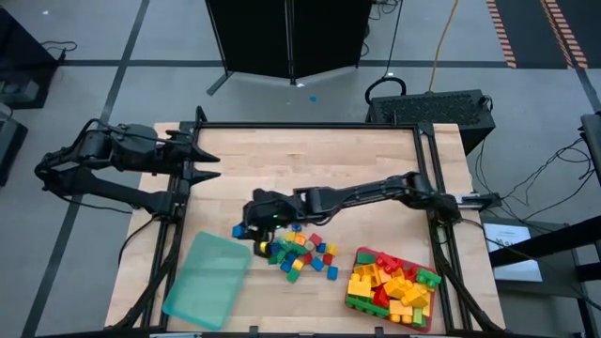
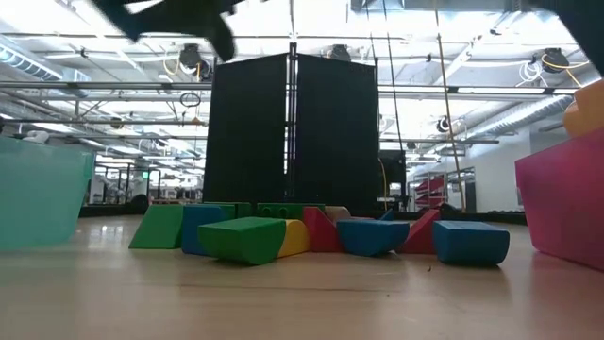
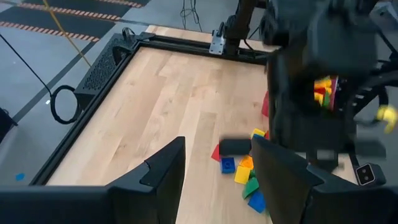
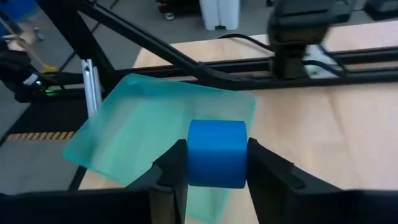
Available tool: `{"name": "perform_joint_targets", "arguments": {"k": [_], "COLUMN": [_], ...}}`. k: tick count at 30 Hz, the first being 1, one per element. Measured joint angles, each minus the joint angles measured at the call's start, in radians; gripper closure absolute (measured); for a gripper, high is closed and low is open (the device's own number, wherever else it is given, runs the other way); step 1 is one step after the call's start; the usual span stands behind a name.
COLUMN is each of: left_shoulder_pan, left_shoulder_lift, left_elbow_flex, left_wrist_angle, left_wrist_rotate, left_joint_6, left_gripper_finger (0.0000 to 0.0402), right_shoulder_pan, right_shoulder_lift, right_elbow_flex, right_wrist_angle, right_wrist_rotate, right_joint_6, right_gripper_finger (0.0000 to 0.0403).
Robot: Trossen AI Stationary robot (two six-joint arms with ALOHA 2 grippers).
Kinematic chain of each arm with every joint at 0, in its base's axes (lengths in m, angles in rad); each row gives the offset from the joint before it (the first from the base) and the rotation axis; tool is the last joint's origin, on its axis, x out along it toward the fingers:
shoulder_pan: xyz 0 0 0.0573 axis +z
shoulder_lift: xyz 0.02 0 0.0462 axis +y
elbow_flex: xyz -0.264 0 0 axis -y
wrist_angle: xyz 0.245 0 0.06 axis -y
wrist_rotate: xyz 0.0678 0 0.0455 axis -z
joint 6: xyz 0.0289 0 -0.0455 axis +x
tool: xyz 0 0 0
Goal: Sort blocks by size
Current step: Put the blue block into the blue bin, then put the 2-stud green game piece into the blue bin
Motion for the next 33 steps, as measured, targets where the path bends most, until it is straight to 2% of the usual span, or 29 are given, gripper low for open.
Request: {"name": "perform_joint_targets", "arguments": {"k": [6, 9, 11, 14, 18, 26, 30, 33], "left_shoulder_pan": [0.000, 0.000, 0.000, 0.000, 0.000, 0.000, 0.000, 0.000], "left_shoulder_lift": [-0.022, -0.043, -0.054, -0.068, -0.082, -0.086, -0.086, -0.086], "left_elbow_flex": [0.000, 0.000, 0.000, 0.000, 0.000, 0.000, 0.000, 0.000], "left_wrist_angle": [-0.001, -0.001, 0.000, -0.001, 0.000, 0.000, 0.000, -0.001], "left_wrist_rotate": [0.000, 0.000, -0.001, -0.003, -0.004, -0.004, -0.004, -0.004], "left_joint_6": [0.000, 0.000, 0.000, 0.000, 0.006, 0.008, 0.008, 0.008], "left_gripper_finger": [0.0214, 0.0214, 0.0214, 0.0214, 0.0214, 0.0214, 0.0214, 0.0214], "right_shoulder_pan": [0.008, 0.011, 0.010, 0.007, 0.007, 0.007, 0.005, -0.007], "right_shoulder_lift": [0.191, 0.264, 0.283, 0.299, 0.301, 0.301, 0.301, 0.265], "right_elbow_flex": [0.253, 0.338, 0.333, 0.327, 0.327, 0.327, 0.327, 0.327], "right_wrist_angle": [-0.009, -0.010, 0.027, 0.032, -0.011, -0.013, -0.017, -0.159], "right_wrist_rotate": [-0.106, -0.182, -0.240, -0.274, -0.272, -0.231, -0.205, -0.240], "right_joint_6": [-0.002, 0.023, 0.060, 0.098, 0.113, 0.103, 0.115, 0.129], "right_gripper_finger": [0.0286, 0.0286, 0.0286, 0.0284, 0.0266, 0.0184, 0.0162, 0.0158]}}
